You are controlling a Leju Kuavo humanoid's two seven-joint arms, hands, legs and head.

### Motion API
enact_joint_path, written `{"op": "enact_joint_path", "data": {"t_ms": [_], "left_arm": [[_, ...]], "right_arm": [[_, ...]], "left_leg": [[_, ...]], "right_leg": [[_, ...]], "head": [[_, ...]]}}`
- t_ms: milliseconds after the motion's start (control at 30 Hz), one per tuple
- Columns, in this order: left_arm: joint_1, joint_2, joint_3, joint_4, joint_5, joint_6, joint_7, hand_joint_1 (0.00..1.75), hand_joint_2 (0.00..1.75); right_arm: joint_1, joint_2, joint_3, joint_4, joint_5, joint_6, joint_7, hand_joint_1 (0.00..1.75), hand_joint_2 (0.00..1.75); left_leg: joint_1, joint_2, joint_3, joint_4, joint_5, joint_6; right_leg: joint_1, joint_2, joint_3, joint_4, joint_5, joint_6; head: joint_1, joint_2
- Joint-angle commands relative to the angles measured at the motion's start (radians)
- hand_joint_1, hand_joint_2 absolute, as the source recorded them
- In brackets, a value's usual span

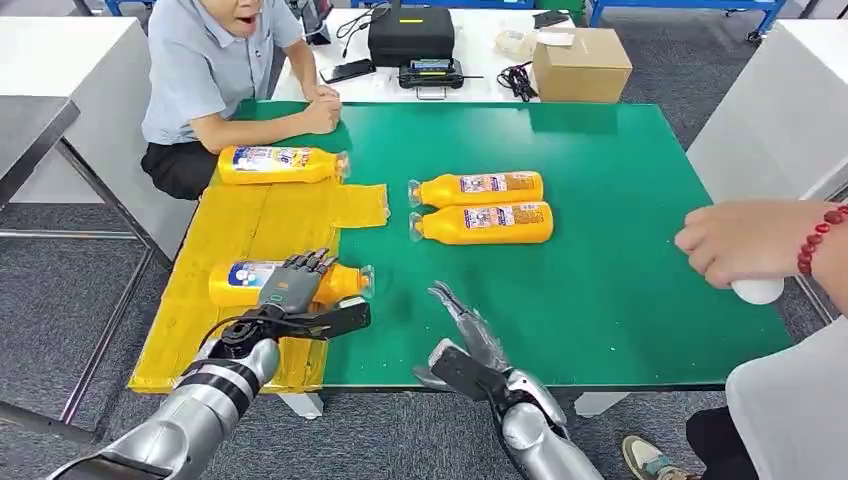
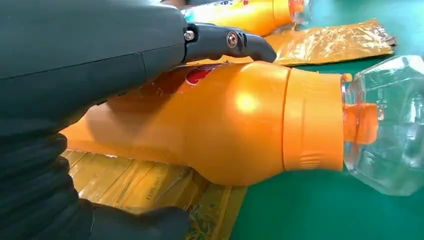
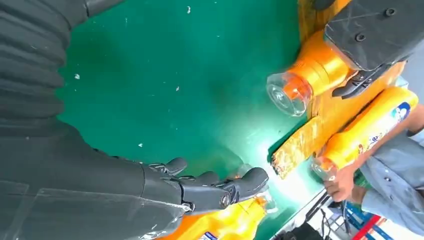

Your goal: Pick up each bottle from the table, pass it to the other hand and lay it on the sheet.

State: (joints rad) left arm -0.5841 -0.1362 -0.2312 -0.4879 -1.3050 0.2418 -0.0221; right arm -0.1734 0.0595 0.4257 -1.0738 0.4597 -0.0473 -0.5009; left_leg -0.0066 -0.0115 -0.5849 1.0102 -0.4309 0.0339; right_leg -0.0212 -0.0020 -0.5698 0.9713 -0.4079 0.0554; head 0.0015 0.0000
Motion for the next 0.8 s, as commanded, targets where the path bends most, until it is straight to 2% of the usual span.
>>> {"op": "enact_joint_path", "data": {"t_ms": [33, 267, 467, 600, 800], "left_arm": [[0.039, 0.031, -0.053, 0.111, 0.018, -0.074, -0.009, 0.0, 1.75], [0.059, 0.026, -0.078, 0.085, 0.026, -0.014, -0.023, 0.0, 1.75], [0.135, 0.018, -0.152, -0.106, 0.043, 0.204, -0.059, 0.0, 1.75], [0.176, 0.04, -0.228, -0.233, 0.007, 0.229, -0.016, 0.0, 1.75], [0.175, 0.044, -0.23, -0.23, 0.009, 0.228, -0.012, 0.0, 1.75]], "right_arm": [[-0.053, 0.007, -0.021, 0.075, 0.007, 0.01, -0.003, 0.0, 1.75], [-0.039, 0.004, -0.027, 0.065, 0.013, 0.006, -0.012, 0.0, 1.75], [0.007, 0.001, -0.045, 0.011, 0.023, -0.025, -0.019, 0.0, 1.75], [0.021, -0.001, -0.051, -0.003, 0.028, -0.036, -0.016, 0.0, 1.75], [0.019, 0.0, -0.051, 0.0, 0.028, -0.036, -0.016, 0.0, 1.75]], "left_leg": [[0.001, 0.006, 0.002, -0.002, 0.0, -0.002], [0.0, 0.005, 0.003, -0.002, 0.0, -0.002], [0.001, 0.003, 0.0, -0.001, 0.0, -0.002], [0.002, 0.002, -0.002, 0.0, 0.0, -0.003], [0.0, 0.0, -0.005, 0.0, 0.0, -0.001]], "right_leg": [[0.001, 0.005, 0.0, -0.002, 0.002, -0.002], [0.0, 0.004, 0.001, -0.002, 0.001, -0.002], [0.002, 0.003, -0.001, -0.002, 0.001, -0.003], [0.002, 0.001, -0.002, -0.002, 0.001, -0.004], [0.0, 0.001, -0.006, 0.0, 0.0, -0.002]], "head": [[0.0, 0.0], [0.0, 0.0], [0.0, 0.0], [0.0, 0.0], [0.0, 0.0]]}}
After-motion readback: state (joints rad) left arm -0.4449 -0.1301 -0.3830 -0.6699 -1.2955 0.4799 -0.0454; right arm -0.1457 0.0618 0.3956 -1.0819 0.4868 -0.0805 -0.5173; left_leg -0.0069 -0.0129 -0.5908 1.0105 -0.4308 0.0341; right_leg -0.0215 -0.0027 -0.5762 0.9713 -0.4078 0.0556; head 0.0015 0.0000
